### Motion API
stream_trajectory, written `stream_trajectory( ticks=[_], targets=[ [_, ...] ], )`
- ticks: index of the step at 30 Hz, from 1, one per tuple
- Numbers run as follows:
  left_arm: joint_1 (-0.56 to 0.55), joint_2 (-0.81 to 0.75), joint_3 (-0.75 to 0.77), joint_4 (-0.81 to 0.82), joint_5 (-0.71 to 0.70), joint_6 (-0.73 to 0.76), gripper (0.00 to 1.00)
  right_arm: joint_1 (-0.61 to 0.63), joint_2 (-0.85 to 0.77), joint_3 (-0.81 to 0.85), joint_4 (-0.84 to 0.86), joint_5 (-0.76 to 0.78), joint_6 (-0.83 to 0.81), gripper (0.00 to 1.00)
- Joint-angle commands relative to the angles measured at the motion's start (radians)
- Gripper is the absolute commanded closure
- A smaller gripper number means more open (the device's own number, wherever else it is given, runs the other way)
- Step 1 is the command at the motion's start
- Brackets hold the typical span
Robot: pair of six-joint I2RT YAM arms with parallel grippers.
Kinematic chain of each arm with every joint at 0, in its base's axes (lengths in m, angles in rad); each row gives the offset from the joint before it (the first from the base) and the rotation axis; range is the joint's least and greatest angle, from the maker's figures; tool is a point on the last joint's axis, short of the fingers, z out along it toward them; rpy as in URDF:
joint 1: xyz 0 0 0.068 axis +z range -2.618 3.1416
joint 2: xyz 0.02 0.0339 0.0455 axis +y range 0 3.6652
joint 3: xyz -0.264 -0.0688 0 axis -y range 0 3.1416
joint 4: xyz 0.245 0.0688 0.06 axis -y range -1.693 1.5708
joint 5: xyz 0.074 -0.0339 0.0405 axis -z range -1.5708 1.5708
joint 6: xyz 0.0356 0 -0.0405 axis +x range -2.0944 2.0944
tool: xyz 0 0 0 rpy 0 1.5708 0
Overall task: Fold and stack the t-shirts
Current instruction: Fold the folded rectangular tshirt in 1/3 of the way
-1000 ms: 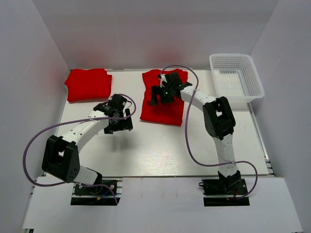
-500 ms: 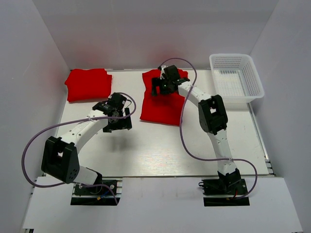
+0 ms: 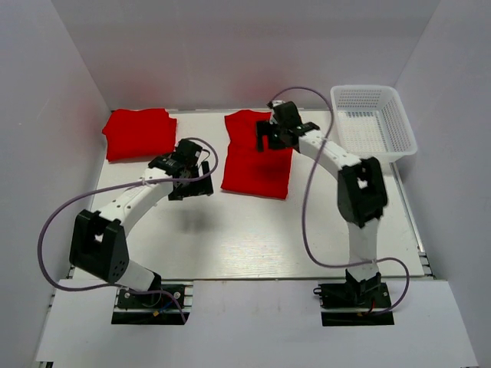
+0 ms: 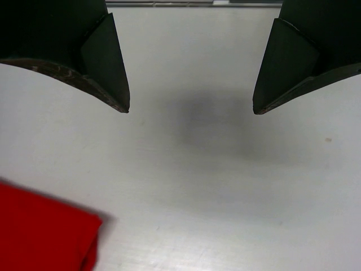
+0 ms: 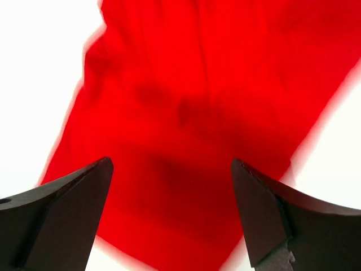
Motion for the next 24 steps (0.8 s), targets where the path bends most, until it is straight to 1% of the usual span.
stream_trajectory(
  ticks=[1, 2, 3, 4, 7, 10, 11, 14, 18, 20, 24],
  targets=[
    [-0.002, 0.069, 0.08, 0.106, 0.043, 0.017, 0.0, -0.001, -0.265, -0.221, 0.019, 0.116, 0.073, 0.09],
    [-0.002, 0.089, 0.102, 0.12, 0.056, 0.027, 0.0, -0.008, -0.297, -0.322, 0.03, 0.119, 0.098, 0.09],
    [-0.002, 0.11, 0.113, 0.135, 0.066, 0.027, 0.0, -0.01, -0.382, -0.405, 0.041, 0.119, 0.107, 0.09],
    [-0.002, 0.132, 0.122, 0.16, 0.066, 0.027, 0.0, -0.011, -0.404, -0.472, 0.05, 0.12, 0.112, 0.09],
    [-0.002, 0.23, 0.16, 0.203, 0.083, 0.038, 0.0, -0.018, -0.458, -0.549, -0.009, 0.114, 0.167, 0.09],
    [-0.024, 0.34, 0.227, 0.203, 0.073, 0.063, 0.0, -0.016, -0.486, -0.615, 0.002, 0.112, 0.2, 0.09],
    [-0.024, 0.36, 0.253, 0.194, 0.055, 0.063, 0.0, -0.016, -0.492, -0.629, 0.016, 0.11, 0.205, 0.09],
    [-0.024, 0.418, 0.263, 0.233, 0.055, 0.063, 0.0, -0.016, -0.469, -0.659, 0.036, 0.08, 0.247, 0.09],
    [-0.024, 0.452, 0.281, 0.244, 0.046, 0.072, 0.0, -0.019, -0.403, -0.62, 0.001, 0.085, 0.282, 0.09],
    [-0.033, 0.461, 0.257, 0.287, 0.064, 0.084, 0.0, -0.013, -0.37, -0.599, -0.025, 0.105, 0.312, 0.09],
    [-0.053, 0.486, 0.219, 0.313, 0.05, 0.075, 0.0, -0.01, -0.345, -0.602, -0.034, 0.14, 0.33, 0.09]
  ],
)
